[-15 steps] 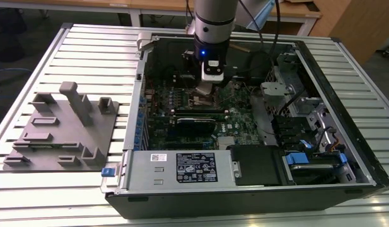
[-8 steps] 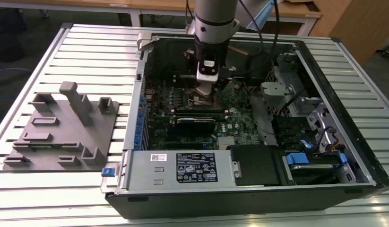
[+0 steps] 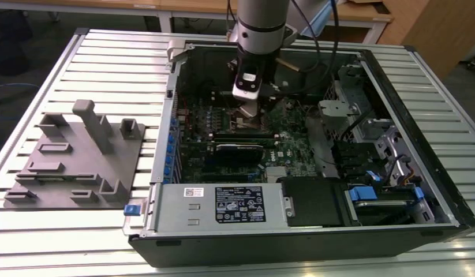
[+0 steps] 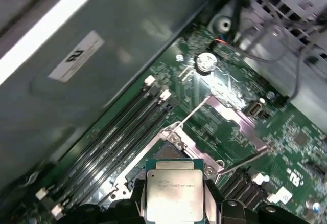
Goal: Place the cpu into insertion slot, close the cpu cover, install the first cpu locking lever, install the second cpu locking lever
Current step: 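Place the cpu into insertion slot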
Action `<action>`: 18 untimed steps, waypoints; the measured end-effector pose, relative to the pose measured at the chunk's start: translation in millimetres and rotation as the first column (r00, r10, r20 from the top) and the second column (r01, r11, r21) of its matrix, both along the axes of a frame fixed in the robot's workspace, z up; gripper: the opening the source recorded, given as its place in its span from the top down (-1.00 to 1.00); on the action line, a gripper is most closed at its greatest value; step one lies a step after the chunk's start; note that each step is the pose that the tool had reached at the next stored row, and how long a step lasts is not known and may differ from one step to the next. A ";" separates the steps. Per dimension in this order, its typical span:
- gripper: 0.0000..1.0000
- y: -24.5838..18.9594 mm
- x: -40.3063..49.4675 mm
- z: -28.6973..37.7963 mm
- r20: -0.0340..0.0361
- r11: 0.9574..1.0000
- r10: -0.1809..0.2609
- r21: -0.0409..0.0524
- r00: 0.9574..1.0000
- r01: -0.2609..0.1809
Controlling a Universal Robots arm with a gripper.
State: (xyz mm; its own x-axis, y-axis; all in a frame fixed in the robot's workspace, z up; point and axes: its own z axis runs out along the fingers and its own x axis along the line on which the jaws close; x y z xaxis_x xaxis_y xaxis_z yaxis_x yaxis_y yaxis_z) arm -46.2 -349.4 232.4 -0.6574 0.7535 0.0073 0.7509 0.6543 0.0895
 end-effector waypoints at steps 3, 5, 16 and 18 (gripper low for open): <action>-0.08 0.0 0.0 -0.6 0.000 0.998 -0.055 0.000 0.998 0.055; -0.08 0.0 0.0 -1.0 0.000 0.996 -0.091 0.000 0.996 0.091; -0.08 0.0 0.0 -3.2 0.000 0.958 -0.287 0.000 0.958 0.287; -0.08 0.0 0.0 -3.6 0.000 0.947 -0.322 0.000 0.947 0.322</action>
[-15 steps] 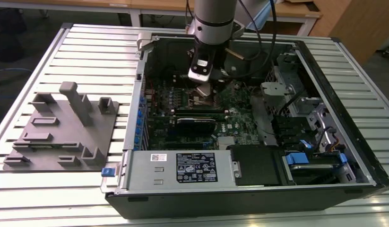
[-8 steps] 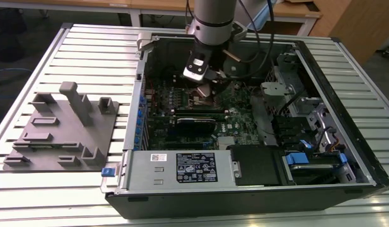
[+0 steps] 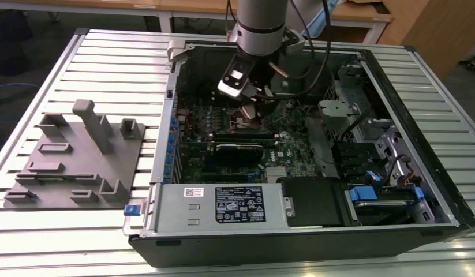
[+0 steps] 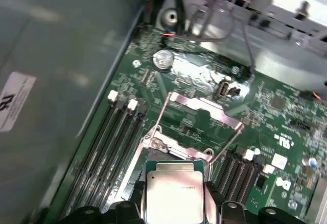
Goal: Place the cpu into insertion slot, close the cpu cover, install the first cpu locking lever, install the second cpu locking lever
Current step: 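Place the cpu into insertion slot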
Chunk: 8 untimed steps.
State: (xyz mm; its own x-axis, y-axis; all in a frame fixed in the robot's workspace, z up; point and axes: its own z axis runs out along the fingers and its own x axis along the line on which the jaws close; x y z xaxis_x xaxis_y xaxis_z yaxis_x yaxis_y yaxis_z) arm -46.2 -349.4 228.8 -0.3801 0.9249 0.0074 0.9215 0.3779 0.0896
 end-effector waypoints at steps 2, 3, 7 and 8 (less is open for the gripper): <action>-0.08 0.0 0.0 -0.4 0.000 0.999 -0.036 0.000 0.999 0.036; -0.08 0.0 0.0 -0.6 0.000 0.999 -0.054 0.000 0.999 0.054; -0.08 0.0 0.0 -1.4 0.000 0.992 -0.127 0.000 0.992 0.127; -0.08 0.0 0.0 -1.6 0.000 0.989 -0.145 0.000 0.989 0.145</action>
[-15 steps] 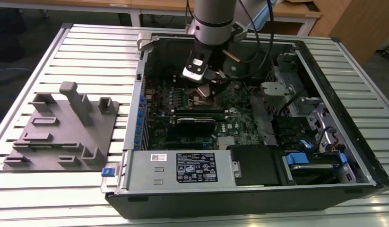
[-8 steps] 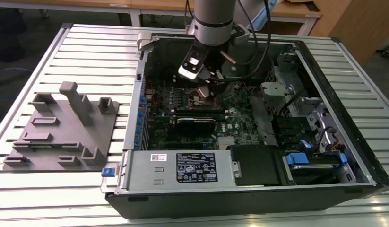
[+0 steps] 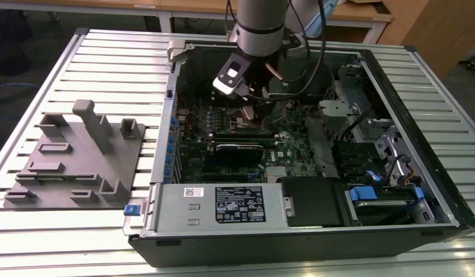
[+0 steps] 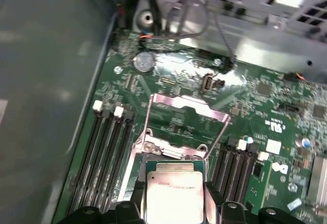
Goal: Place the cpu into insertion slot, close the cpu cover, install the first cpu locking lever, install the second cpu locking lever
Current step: 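Place the cpu into insertion slot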
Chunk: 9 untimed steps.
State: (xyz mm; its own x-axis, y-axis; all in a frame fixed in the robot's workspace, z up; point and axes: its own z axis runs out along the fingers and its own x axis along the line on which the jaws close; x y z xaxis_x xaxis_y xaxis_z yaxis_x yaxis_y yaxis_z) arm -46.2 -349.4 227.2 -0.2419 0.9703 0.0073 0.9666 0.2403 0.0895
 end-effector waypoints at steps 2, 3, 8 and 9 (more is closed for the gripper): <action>-0.08 0.0 0.0 -0.4 0.000 0.999 -0.036 0.000 0.999 0.036; -0.08 0.0 0.0 -0.6 0.000 0.999 -0.054 0.000 0.999 0.054; -0.08 0.0 0.0 -1.7 0.000 0.989 -0.145 0.000 0.989 0.145; -0.08 0.0 0.0 -1.9 0.000 0.987 -0.163 0.000 0.987 0.163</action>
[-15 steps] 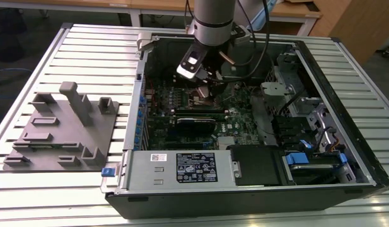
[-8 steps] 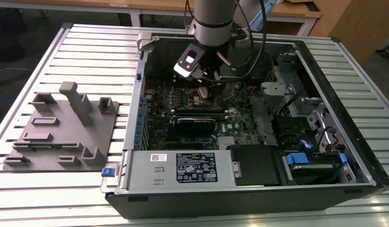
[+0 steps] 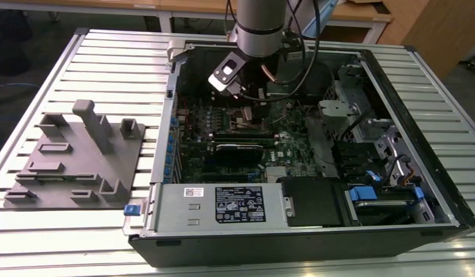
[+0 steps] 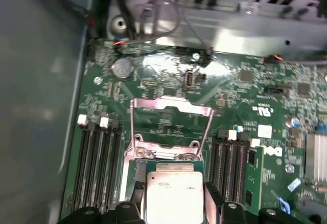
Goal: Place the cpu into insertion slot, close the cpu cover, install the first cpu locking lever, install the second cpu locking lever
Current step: 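Place the cpu into insertion slot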
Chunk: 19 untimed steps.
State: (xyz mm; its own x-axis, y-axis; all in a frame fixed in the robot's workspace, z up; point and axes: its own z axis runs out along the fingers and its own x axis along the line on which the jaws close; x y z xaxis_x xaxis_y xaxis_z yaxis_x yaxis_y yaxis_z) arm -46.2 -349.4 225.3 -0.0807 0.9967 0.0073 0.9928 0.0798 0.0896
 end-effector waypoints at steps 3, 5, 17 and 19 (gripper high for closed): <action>-0.08 0.0 0.0 -0.6 0.000 0.998 -0.055 0.000 0.998 0.055; -0.08 0.1 -0.1 -1.0 0.000 0.996 -0.084 0.000 0.996 0.084; -0.08 8.8 -5.9 -4.6 0.000 0.996 -0.085 0.005 0.996 0.085; -0.08 9.2 -7.3 -6.2 0.000 0.996 -0.085 0.005 0.996 0.085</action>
